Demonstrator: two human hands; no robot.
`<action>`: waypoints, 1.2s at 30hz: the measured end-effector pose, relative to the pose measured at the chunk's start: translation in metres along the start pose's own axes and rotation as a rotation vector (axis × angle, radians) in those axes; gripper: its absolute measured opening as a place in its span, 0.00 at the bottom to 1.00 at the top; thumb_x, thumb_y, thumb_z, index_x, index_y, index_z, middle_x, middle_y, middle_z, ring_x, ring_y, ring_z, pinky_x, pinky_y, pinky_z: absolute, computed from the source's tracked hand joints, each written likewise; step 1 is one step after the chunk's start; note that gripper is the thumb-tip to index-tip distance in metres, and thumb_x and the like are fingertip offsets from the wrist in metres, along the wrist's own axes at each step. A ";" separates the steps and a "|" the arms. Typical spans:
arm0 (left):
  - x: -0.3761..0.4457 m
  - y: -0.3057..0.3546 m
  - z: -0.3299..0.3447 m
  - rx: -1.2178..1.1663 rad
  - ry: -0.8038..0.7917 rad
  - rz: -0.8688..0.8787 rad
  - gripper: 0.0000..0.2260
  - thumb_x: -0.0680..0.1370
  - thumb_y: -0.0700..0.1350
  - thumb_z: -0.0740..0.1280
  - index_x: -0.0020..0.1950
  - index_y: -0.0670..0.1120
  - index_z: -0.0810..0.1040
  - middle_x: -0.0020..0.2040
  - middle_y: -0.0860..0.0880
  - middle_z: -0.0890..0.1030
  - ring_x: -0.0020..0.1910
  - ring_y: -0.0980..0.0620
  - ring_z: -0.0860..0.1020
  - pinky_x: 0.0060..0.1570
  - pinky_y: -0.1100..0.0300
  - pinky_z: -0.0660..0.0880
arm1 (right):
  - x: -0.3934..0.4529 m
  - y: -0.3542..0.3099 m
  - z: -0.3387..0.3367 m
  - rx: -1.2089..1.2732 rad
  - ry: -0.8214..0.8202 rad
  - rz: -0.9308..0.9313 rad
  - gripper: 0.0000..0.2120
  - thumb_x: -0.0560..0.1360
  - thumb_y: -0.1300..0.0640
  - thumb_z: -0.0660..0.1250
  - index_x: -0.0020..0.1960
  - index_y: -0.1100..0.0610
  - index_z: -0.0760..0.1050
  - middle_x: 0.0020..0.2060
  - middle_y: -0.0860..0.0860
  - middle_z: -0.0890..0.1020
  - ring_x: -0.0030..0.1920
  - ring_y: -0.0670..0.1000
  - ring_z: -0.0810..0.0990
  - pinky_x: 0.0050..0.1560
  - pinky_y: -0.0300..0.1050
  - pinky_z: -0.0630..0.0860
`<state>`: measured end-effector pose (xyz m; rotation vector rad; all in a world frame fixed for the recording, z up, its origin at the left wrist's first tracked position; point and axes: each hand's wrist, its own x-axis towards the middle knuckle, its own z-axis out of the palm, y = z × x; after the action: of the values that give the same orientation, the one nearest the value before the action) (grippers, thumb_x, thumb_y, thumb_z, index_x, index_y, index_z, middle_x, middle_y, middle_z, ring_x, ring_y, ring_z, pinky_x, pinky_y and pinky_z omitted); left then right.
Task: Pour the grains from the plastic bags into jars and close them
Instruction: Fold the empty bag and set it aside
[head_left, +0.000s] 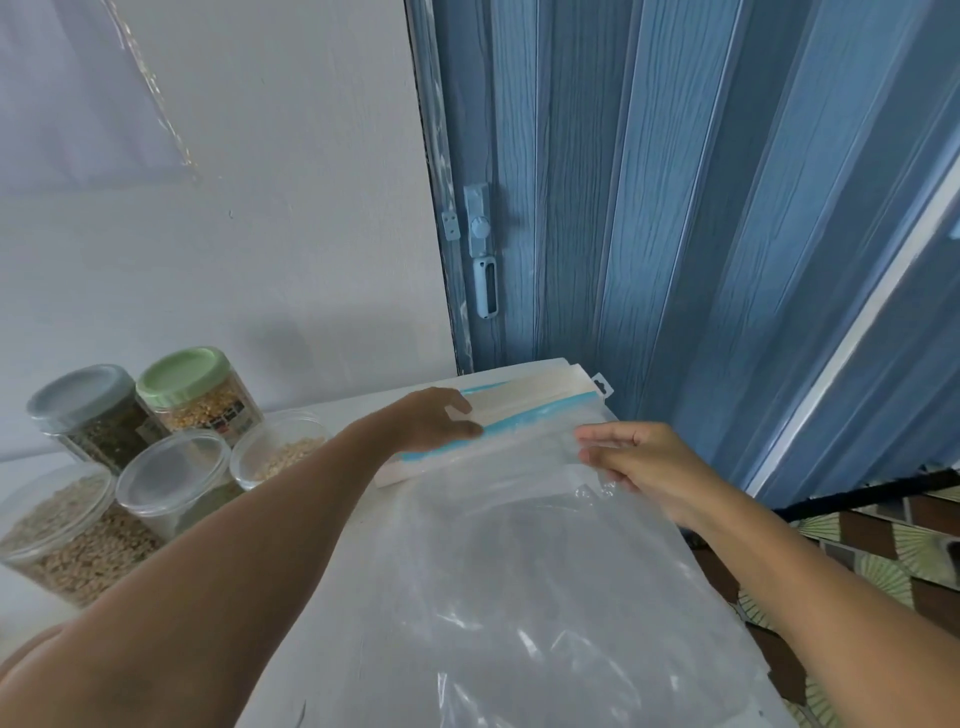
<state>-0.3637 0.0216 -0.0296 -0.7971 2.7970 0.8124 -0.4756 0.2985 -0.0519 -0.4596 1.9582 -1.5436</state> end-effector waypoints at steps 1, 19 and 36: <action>0.000 -0.002 0.001 -0.014 -0.028 -0.007 0.17 0.83 0.52 0.67 0.71 0.50 0.76 0.64 0.46 0.79 0.60 0.45 0.79 0.59 0.54 0.76 | -0.001 0.001 -0.001 -0.002 0.000 0.003 0.12 0.75 0.61 0.77 0.58 0.53 0.85 0.40 0.43 0.86 0.26 0.39 0.73 0.30 0.29 0.70; -0.006 0.000 -0.016 -0.138 0.254 0.145 0.25 0.72 0.41 0.81 0.68 0.50 0.79 0.44 0.51 0.84 0.43 0.54 0.81 0.42 0.65 0.72 | -0.004 0.004 0.001 0.014 0.003 -0.012 0.12 0.76 0.61 0.76 0.58 0.52 0.85 0.38 0.41 0.85 0.28 0.40 0.73 0.31 0.31 0.71; -0.027 0.013 -0.056 -0.083 0.380 0.265 0.24 0.77 0.41 0.77 0.69 0.54 0.75 0.46 0.52 0.85 0.46 0.53 0.81 0.40 0.75 0.70 | 0.065 -0.038 0.032 0.154 0.019 -0.027 0.09 0.78 0.65 0.73 0.55 0.54 0.85 0.46 0.49 0.87 0.33 0.43 0.75 0.31 0.32 0.71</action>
<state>-0.3461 0.0137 0.0312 -0.6600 3.2791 0.9035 -0.5079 0.2253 -0.0351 -0.4099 1.8371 -1.7059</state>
